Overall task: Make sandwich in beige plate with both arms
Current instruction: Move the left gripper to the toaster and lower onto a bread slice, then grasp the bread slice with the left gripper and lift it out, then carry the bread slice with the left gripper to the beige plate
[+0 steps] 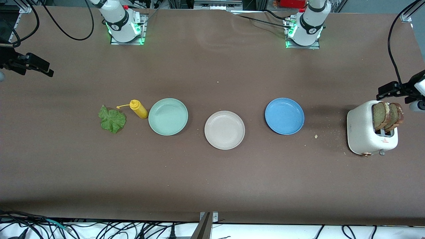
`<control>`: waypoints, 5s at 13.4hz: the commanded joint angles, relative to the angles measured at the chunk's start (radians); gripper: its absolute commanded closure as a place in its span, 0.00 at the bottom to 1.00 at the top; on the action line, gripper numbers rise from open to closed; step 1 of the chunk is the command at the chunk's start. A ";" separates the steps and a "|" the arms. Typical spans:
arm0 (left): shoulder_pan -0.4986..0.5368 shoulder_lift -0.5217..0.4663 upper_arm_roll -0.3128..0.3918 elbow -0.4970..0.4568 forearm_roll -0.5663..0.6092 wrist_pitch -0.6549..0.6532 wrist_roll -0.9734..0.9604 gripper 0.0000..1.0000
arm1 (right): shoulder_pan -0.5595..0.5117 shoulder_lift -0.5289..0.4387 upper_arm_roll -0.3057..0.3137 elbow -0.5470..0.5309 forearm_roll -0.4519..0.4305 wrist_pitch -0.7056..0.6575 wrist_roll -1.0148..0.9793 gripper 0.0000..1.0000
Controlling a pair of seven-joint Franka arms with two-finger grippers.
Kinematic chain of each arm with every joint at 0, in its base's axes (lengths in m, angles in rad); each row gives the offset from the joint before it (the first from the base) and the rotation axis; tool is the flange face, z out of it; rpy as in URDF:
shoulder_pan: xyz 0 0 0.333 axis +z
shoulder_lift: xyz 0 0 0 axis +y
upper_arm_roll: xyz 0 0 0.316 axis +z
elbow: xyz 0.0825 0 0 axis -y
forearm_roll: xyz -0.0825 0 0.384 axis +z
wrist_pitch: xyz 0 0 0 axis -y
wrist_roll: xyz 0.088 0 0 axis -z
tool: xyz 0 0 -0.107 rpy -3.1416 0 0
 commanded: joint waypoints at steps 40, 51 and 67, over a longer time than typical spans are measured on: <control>0.146 0.078 -0.011 -0.116 0.051 0.257 0.172 1.00 | -0.004 0.000 -0.001 0.013 0.011 -0.009 0.009 0.00; 0.120 0.092 -0.135 0.055 -0.013 0.028 0.160 1.00 | -0.003 -0.006 0.005 0.013 0.008 -0.018 0.009 0.00; -0.308 0.388 -0.138 0.128 -0.495 -0.008 -0.219 1.00 | -0.001 0.057 0.006 0.025 -0.007 -0.011 0.006 0.00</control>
